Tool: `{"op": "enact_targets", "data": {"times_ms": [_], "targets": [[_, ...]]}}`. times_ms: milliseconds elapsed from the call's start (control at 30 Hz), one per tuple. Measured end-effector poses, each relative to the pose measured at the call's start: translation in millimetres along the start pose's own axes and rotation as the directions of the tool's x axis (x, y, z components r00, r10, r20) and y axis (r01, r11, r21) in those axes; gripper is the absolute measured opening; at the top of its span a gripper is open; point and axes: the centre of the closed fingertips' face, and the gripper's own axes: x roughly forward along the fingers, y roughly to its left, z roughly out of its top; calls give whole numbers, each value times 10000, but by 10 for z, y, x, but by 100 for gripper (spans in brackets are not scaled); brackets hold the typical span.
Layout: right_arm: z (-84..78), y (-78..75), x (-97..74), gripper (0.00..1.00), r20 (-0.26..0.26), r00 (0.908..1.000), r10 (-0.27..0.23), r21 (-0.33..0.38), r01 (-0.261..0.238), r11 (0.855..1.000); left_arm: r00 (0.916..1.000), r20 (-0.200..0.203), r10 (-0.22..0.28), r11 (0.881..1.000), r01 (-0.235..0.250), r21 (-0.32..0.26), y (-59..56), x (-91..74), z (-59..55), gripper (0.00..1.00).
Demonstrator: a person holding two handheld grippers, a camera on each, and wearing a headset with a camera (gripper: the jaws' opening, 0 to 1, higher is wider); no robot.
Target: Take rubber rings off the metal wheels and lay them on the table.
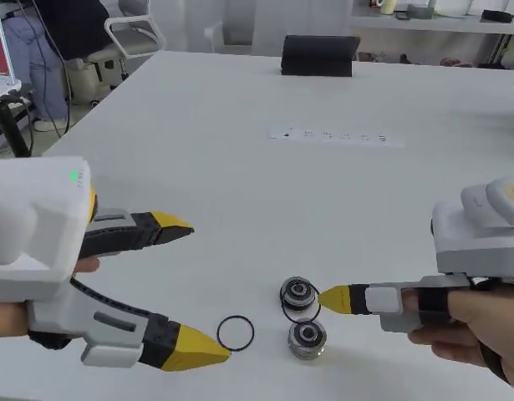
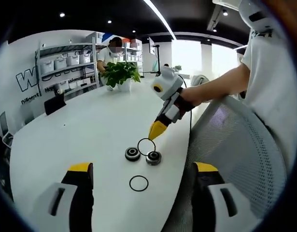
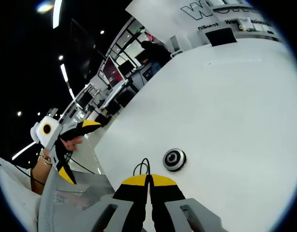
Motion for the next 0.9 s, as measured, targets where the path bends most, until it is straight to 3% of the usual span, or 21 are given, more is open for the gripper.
{"op": "enact_targets", "data": {"times_ms": [433, 767, 900], "targets": [[87, 59, -45, 0, 332, 9993, 169, 74, -172, 9998, 9986, -186, 497, 9948, -512, -877, -61, -76, -273, 88], [173, 121, -136, 0, 798, 9963, 327, 197, -343, 9992, 9971, -36, 757, 9873, -754, -1397, -39, -50, -323, 87], [184, 135, -145, 0, 882, 9955, 351, 197, -369, 9991, 9970, -279, 718, 9843, -754, -1594, -60, -29, -396, 87]]}}
